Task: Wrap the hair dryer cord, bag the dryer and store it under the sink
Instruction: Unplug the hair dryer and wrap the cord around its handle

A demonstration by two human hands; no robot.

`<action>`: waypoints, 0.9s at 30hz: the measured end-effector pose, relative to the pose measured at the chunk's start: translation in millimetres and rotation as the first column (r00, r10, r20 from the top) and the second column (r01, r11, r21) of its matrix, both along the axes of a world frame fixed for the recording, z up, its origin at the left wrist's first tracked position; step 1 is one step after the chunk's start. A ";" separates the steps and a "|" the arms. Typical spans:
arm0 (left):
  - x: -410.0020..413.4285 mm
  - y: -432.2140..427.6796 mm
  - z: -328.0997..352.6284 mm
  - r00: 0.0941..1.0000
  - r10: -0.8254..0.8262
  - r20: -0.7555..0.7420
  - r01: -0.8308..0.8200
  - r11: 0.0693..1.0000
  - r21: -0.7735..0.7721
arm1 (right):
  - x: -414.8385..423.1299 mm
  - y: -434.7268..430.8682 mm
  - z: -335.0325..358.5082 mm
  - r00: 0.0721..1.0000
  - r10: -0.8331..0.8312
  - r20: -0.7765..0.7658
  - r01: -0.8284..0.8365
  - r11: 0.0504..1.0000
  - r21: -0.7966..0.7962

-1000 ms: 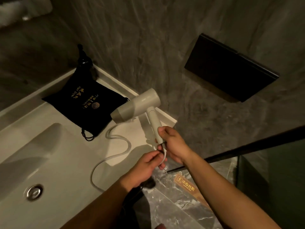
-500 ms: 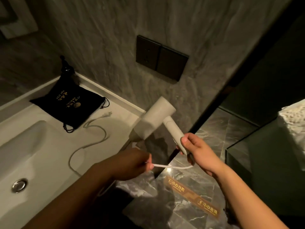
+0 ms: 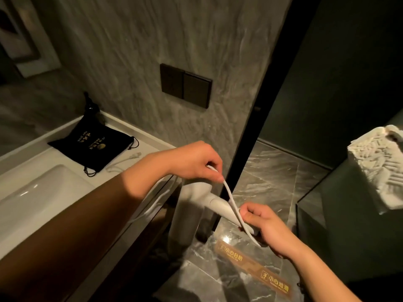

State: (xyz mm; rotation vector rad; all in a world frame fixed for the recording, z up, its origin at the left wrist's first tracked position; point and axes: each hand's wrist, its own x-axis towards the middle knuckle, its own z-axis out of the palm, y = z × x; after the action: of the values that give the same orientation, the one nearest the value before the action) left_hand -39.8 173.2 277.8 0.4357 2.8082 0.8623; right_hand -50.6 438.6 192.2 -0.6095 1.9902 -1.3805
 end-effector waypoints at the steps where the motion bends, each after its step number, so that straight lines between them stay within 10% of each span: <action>1: -5.9 2.3 3.5 1.000 -0.009 0.017 0.009 0.999 0.051 | 4.0 3.1 4.7 1.000 0.001 0.028 0.000 0.999 -0.035; 12: -3.1 13.8 -107.5 0.901 0.160 0.402 -0.341 0.836 0.431 | 23.7 10.4 60.3 0.858 -0.108 0.503 0.382 0.788 -0.482; 15: 50.2 41.6 -98.9 0.925 0.223 0.309 -0.360 0.779 0.513 | 11.3 6.3 58.2 0.860 -0.340 0.381 0.491 0.756 -0.433; 19: 84.4 45.4 -84.4 0.975 0.206 -0.076 -0.207 0.978 0.007 | -5.3 -3.0 41.0 0.780 -0.623 0.065 0.623 0.762 -0.177; 23: 82.6 35.6 -27.3 0.924 -0.114 -0.365 0.008 0.960 -0.279 | -5.5 -18.3 14.5 0.771 -0.582 -0.260 0.605 0.796 0.011; 27: 54.3 25.0 30.7 0.929 -0.227 -0.292 0.053 0.864 -0.501 | 5.2 -34.8 7.1 0.816 -0.357 -0.453 0.477 0.860 0.182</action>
State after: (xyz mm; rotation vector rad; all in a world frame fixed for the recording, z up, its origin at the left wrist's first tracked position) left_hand 14.5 198.2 308.5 0.7557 3.0982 0.0235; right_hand -45.4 403.8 199.3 -0.3417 2.7398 -1.2305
